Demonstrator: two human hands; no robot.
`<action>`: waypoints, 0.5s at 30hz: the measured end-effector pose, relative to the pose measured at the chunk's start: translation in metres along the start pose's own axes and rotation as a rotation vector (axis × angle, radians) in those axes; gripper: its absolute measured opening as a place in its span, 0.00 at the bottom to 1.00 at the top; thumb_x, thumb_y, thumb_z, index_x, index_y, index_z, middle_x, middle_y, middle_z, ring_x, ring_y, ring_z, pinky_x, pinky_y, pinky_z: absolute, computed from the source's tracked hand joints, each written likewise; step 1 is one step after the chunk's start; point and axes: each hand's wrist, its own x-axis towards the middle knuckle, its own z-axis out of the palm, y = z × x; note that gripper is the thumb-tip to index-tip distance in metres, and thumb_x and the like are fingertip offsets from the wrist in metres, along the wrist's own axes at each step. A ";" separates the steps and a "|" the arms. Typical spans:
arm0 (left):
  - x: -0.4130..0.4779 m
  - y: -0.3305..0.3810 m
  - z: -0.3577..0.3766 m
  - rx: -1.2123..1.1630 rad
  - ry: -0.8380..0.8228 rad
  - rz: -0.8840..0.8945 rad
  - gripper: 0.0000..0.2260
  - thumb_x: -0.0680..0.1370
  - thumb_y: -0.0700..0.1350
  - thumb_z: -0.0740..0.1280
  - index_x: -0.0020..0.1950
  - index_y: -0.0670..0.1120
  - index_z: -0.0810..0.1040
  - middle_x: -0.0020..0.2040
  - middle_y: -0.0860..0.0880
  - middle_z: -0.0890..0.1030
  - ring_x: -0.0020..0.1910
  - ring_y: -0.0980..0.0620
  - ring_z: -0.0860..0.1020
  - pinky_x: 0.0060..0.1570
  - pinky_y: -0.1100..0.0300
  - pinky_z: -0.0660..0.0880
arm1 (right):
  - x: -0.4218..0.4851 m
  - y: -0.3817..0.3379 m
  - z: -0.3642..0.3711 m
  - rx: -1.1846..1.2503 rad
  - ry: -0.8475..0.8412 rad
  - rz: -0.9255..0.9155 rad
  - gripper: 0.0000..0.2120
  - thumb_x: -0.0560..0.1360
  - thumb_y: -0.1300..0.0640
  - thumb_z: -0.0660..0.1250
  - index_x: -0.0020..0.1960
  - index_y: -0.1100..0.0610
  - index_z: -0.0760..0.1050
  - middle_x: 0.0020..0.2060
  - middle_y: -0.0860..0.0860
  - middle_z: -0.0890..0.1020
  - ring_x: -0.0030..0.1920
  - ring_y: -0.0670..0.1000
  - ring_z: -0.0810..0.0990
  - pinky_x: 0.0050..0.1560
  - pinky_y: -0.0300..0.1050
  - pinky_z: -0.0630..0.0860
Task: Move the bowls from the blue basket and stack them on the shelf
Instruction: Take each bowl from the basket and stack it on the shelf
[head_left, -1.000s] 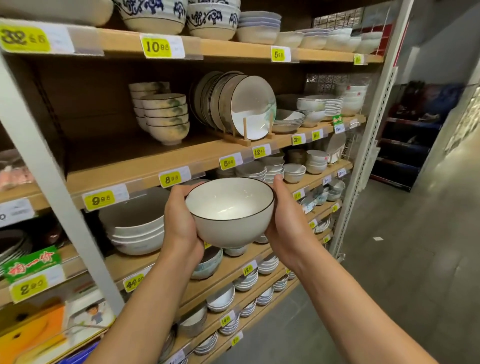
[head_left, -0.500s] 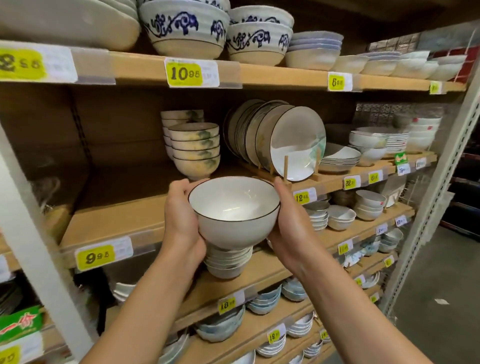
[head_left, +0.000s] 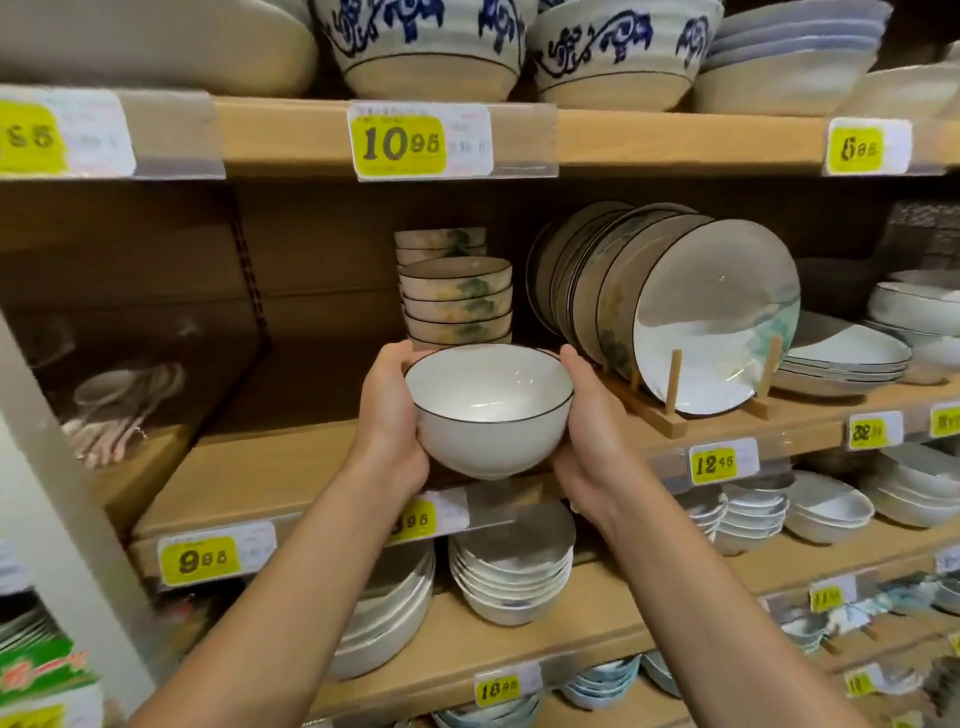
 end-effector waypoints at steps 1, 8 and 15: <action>0.003 -0.001 0.001 -0.007 0.019 -0.004 0.15 0.78 0.50 0.59 0.41 0.46 0.82 0.42 0.46 0.86 0.36 0.50 0.85 0.36 0.58 0.79 | 0.008 -0.001 0.001 0.009 -0.005 0.008 0.16 0.81 0.45 0.57 0.55 0.50 0.82 0.50 0.49 0.86 0.53 0.50 0.84 0.57 0.49 0.77; 0.020 -0.013 0.009 0.007 0.133 -0.026 0.15 0.81 0.50 0.58 0.48 0.46 0.82 0.43 0.46 0.87 0.40 0.50 0.85 0.45 0.55 0.78 | 0.047 0.001 -0.006 0.078 -0.075 0.130 0.08 0.77 0.56 0.61 0.50 0.54 0.79 0.38 0.50 0.87 0.44 0.52 0.85 0.46 0.48 0.79; 0.024 -0.022 0.012 0.048 0.125 -0.042 0.15 0.83 0.47 0.58 0.64 0.41 0.75 0.56 0.41 0.83 0.58 0.45 0.80 0.64 0.46 0.73 | 0.065 -0.004 -0.014 0.158 -0.069 0.241 0.16 0.73 0.61 0.61 0.60 0.63 0.76 0.49 0.61 0.85 0.53 0.61 0.82 0.58 0.60 0.77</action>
